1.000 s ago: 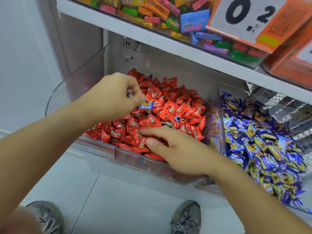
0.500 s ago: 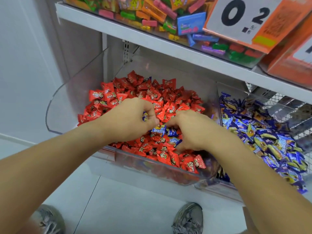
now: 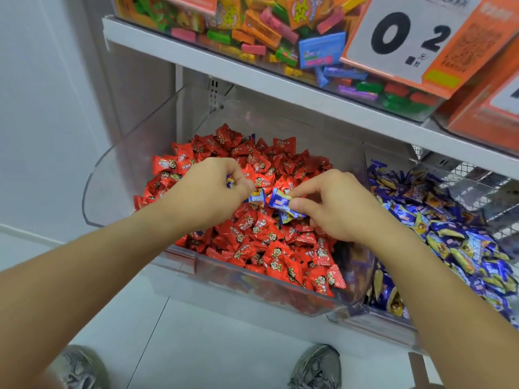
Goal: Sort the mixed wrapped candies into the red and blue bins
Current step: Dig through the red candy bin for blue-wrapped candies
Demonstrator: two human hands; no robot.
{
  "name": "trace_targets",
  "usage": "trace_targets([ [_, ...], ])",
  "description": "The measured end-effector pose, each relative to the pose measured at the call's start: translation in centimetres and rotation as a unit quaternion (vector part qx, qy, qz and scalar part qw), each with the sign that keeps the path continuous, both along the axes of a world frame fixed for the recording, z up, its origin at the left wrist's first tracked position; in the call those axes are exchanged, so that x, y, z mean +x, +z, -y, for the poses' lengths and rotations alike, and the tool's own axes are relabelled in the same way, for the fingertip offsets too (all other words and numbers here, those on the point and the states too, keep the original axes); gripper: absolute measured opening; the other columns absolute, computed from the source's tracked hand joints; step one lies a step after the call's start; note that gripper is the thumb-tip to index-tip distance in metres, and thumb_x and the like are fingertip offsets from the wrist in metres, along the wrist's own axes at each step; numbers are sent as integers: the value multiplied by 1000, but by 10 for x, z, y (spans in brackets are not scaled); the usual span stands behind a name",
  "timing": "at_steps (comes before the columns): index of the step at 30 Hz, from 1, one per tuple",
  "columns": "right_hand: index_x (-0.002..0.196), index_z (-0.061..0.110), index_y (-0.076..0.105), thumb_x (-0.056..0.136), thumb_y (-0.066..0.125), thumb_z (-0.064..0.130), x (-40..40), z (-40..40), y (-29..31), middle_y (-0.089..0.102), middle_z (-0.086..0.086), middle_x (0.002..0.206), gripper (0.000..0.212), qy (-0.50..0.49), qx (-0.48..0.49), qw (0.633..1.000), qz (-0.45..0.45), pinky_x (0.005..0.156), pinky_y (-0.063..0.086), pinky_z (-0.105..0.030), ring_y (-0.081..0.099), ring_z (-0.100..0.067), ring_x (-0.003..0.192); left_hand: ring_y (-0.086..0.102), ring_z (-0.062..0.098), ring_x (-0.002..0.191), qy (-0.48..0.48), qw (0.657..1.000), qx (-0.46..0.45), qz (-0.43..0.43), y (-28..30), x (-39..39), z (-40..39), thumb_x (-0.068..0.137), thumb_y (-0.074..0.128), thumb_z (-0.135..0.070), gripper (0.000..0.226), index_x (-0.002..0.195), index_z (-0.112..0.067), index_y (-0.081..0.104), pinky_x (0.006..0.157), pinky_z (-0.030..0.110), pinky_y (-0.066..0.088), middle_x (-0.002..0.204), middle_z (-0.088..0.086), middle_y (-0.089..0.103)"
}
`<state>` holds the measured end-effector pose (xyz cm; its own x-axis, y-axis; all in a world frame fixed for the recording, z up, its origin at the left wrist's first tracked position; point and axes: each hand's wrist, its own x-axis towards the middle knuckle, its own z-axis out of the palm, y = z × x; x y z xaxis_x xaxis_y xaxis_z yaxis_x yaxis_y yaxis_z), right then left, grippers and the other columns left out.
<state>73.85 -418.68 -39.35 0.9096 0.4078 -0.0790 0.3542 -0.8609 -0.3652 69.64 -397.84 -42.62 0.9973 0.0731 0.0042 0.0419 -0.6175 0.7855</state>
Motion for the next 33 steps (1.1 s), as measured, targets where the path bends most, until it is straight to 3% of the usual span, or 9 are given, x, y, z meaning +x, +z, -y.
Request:
trace_targets([
  [3,106,21,73,96,66,21,-6,-3,3,74,-2,68,12,-48,142,985,-89,63,60,-30,71,-11,60,46,16,39,18,996,-88,-18,1,-1,6,97,57,-37,23,87,-16,58,42,20,37,52,7,56],
  [5,104,11,71,96,65,13,-12,-5,5,75,-13,78,11,-71,244,955,-154,68,63,-41,75,-23,71,46,20,44,3,990,-140,-29,2,-2,11,96,58,-40,26,87,-16,58,50,26,37,49,8,58],
  [9,102,-2,63,100,56,6,-22,1,6,68,-23,90,11,-89,347,900,-248,69,64,-37,76,-28,81,51,24,47,-10,979,-205,-13,4,-6,27,93,64,-38,25,82,-17,56,53,31,39,60,18,60],
  [16,112,-1,63,98,37,-6,-35,-2,10,68,-21,112,30,-57,381,873,-300,68,62,-37,75,-34,81,52,4,42,-32,989,-69,124,11,-16,57,86,69,-32,16,78,-21,61,45,25,42,56,-14,61],
  [19,103,-5,61,95,42,0,-41,4,22,69,-17,98,21,-90,494,800,-329,61,59,-37,71,-40,75,48,1,41,-25,985,-75,154,18,-16,65,84,73,-34,17,79,-22,61,45,18,38,57,-17,61],
  [21,99,-1,62,101,50,13,-44,14,28,65,-8,81,19,-116,568,756,-305,55,55,-33,64,-24,64,53,-2,48,-39,978,-59,195,27,-16,75,82,77,-34,18,81,-24,62,51,15,38,63,-19,63],
  [24,107,3,68,102,54,18,-50,36,27,64,6,63,21,-142,599,760,-209,52,50,-24,55,-7,55,62,-2,69,-61,966,-51,247,42,-11,101,77,80,-35,24,87,-21,63,63,12,43,76,-17,67],
  [28,104,7,70,100,57,14,-47,88,25,66,1,72,15,-209,619,746,-131,54,47,-25,56,-14,60,56,-4,70,-103,956,-12,274,53,3,142,77,78,-44,31,83,-19,62,63,9,38,75,-15,63],
  [33,103,23,72,95,66,13,-33,154,8,74,-6,90,14,-254,434,864,-12,74,59,-38,73,-29,81,52,4,42,-90,976,-56,188,45,25,192,90,66,-47,30,77,-21,61,50,24,42,54,-5,59],
])
